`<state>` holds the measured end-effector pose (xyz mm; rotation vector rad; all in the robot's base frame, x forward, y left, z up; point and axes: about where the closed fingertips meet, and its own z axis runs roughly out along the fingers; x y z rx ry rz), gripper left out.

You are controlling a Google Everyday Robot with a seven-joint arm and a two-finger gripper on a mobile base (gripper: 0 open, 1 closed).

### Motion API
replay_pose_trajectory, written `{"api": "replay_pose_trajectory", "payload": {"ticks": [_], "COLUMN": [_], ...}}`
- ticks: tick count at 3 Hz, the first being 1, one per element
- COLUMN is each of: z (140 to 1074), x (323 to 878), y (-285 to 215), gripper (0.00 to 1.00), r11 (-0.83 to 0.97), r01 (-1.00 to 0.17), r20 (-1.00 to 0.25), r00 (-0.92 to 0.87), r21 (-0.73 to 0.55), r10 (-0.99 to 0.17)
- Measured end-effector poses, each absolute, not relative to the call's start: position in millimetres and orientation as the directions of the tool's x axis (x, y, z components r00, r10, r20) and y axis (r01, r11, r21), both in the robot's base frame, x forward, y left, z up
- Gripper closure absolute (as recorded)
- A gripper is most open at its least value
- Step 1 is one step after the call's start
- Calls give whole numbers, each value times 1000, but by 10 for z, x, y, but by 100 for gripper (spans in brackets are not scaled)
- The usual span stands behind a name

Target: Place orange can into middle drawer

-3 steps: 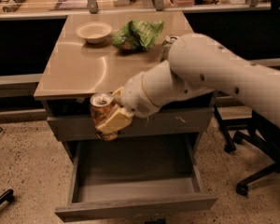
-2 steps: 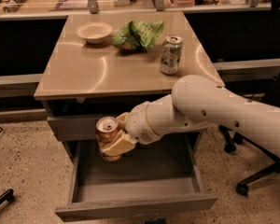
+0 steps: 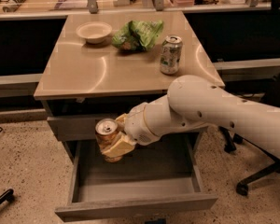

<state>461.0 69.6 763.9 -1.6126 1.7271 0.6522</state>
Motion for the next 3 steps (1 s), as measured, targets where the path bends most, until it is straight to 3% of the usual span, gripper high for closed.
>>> {"api": "replay_pose_trajectory", "payload": {"ticks": [3], "z": [6255], "x": [5221], "y": [391], "gripper": [100], "r11": [69], "r01": [-975], "r20": [-708], "r00": [106], "r21": [-214], "r10": [-698]}}
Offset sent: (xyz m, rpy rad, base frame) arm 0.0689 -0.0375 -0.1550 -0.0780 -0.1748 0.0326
